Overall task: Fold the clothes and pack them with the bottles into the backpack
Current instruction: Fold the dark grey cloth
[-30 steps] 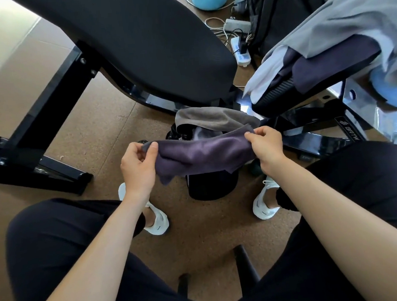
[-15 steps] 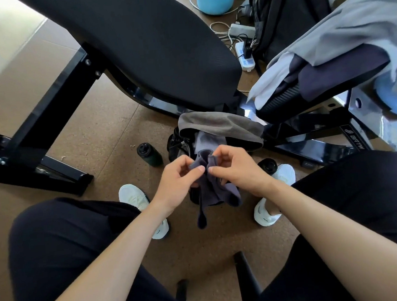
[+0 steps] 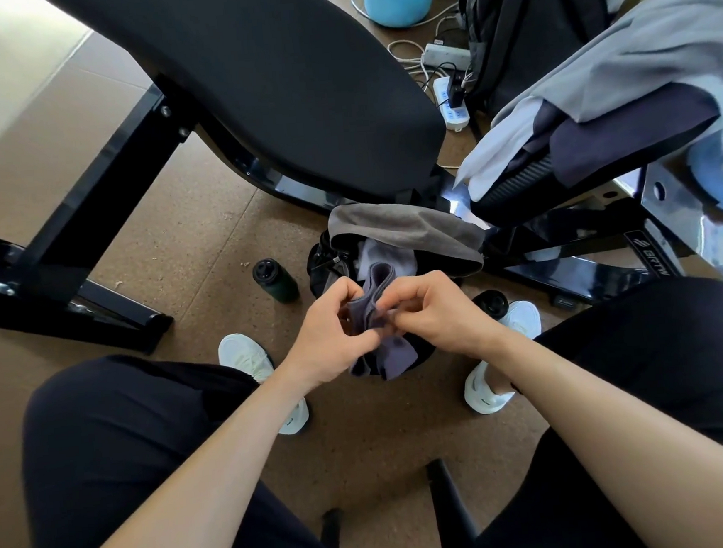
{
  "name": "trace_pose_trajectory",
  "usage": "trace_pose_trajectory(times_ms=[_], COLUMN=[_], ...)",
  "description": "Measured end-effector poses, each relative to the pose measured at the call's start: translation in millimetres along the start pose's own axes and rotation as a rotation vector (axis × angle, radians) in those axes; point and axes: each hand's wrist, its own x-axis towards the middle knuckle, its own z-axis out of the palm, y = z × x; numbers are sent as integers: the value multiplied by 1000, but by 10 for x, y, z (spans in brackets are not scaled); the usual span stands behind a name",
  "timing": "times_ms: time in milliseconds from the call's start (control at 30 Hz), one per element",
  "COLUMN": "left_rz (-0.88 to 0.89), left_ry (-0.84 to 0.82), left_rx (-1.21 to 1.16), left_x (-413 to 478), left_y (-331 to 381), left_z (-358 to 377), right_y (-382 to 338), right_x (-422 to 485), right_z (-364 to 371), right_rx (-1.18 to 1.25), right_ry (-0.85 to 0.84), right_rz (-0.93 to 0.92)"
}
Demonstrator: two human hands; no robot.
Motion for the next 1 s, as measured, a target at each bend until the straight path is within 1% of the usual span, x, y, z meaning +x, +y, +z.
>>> trace_pose_trajectory(times_ms=[133,167,200,300,333,400,467,533,600,700,800,867,933,1000], left_rz=[12,10,8,16,15,-8,-49,-79,-89,-75,-68,-31,21,50], left_ry=[8,7,7,24,21,4,-14,-32,-42,-10,2,1,80,218], left_rx=[-66,-86,-108,-173,-184,-230,-244,-188,-102,29,49,62,92,113], left_x=[23,21,19,3,1,-5,-6,8,25,37,30,16,-3,-7], left_y=[-16,-9,-7,11,18,26,20,-13,-86,-217,-265,-250,-231,-212], left_z=[-38,-41,-40,-39,-41,-39,-43,-34,-9,38,80,130,187,212], right_y=[-98,-125,-154,-194,-198,-226,-246,-257,-238,-274,-298,-281,-271,-266], right_x=[12,6,0,-14,-18,-16,-14,-22,-29,-89,-144,-144,-144,-151], right_z=[-42,-51,-59,-62,-67,-97,-149,-214,-274,-336,-366,-371,-368,-378], right_rx=[-107,-121,-130,-184,-202,-243,-187,-129,-96,29,173,252,323,421], right_ry=[104,103,64,-94,-92,-7,57,85,78,59,73,74,69,67], right_rz=[-89,-91,-89,-25,-11,-24,-16,-19,-41,-67,-95,-92,-73,-46])
